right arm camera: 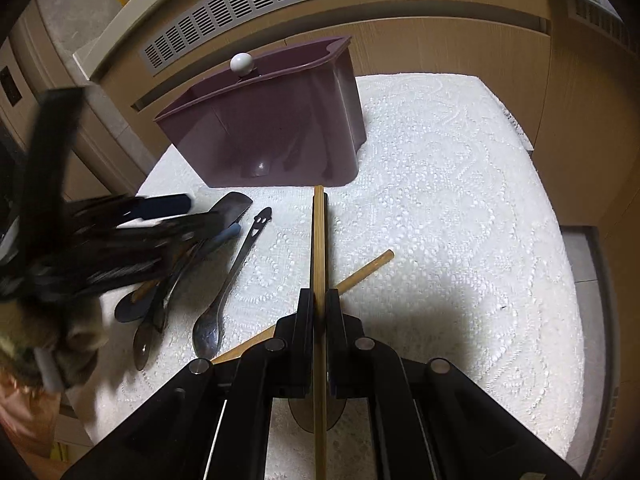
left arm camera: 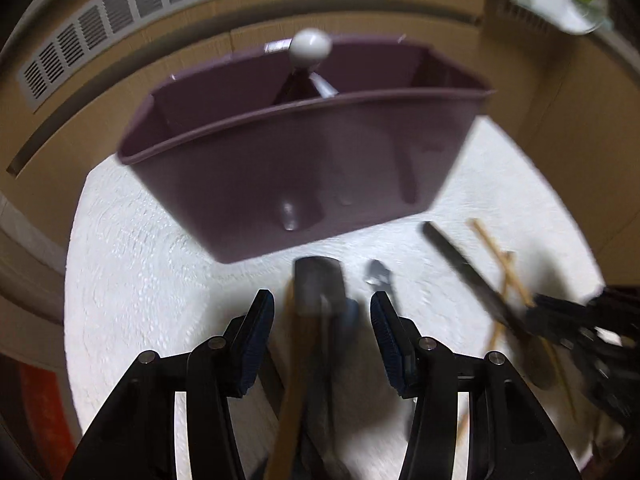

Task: Organize utensils
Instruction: 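Grasp a wooden chopstick with the right gripper while the left grasps the silver spatula, then lift the chopstick and spatula over the caddy and release both into it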

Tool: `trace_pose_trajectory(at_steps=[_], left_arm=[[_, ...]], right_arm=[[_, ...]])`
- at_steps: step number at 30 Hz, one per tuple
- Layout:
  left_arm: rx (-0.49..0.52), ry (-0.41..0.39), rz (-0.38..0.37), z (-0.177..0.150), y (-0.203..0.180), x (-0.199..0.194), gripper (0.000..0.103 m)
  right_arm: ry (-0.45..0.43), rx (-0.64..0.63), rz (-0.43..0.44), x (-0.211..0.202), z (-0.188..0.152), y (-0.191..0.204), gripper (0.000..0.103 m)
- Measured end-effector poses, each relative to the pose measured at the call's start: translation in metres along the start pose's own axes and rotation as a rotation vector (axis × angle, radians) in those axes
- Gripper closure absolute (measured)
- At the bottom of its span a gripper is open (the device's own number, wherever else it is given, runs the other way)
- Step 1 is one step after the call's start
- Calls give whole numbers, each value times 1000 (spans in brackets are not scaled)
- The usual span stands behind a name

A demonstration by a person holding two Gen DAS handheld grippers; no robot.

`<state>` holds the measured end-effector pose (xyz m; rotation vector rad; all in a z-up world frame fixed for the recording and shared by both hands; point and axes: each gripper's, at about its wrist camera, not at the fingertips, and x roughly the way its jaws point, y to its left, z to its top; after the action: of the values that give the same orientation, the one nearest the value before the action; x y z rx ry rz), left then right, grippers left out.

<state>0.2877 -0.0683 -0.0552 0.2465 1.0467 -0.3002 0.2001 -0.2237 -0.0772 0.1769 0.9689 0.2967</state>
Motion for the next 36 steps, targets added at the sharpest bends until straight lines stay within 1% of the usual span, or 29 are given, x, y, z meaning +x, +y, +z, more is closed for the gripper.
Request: trace_pose_trajectory(at_steps=[4, 5, 6, 7, 9, 11, 13, 14, 19, 21, 26, 29, 30, 33, 36], left_arm=[[-14, 48, 5, 10, 4, 19, 52], [-16, 50, 0, 10, 4, 21, 52], [-14, 39, -2, 9, 4, 21, 55], [-9, 25, -4, 8, 3, 20, 62], [3, -5, -8, 1, 0, 16, 71], [1, -44, -8, -6, 0, 7, 71], [-24, -96, -31, -16, 3, -9, 72], [-40, -117, -46, -21, 5, -17, 72], [-142, -286, -98, -48, 21, -74, 72], [-163, -325, -115, -57, 26, -91, 73], [-195, -396, -139, -67, 37, -119, 74], [-210, -434, -150, -64, 43, -135, 74], [-216, -440, -156, -63, 38, -135, 74], [-237, -462, -173, -62, 43, -142, 74], [-241, -505, -191, -54, 45, -159, 74]], right_arm=[[-2, 9, 17, 0, 1, -5, 98], [0, 11, 23, 0, 1, -5, 98], [2, 14, 31, 1, 2, -5, 98], [4, 17, 37, 1, 2, -7, 98], [10, 23, 56, 2, 3, -7, 98], [16, 30, 77, 2, 4, -6, 98], [17, 31, 87, 0, 4, -4, 98], [13, 30, 85, -2, 4, -3, 98], [-18, 6, 65, -11, 6, 5, 98], [-31, -6, 60, -15, 7, 11, 98], [-72, -30, 50, -27, 11, 24, 98], [-105, -42, 48, -36, 15, 30, 98], [-113, -50, 45, -38, 16, 33, 98], [-134, -63, 45, -45, 22, 39, 98], [-173, -75, 45, -55, 29, 44, 98]])
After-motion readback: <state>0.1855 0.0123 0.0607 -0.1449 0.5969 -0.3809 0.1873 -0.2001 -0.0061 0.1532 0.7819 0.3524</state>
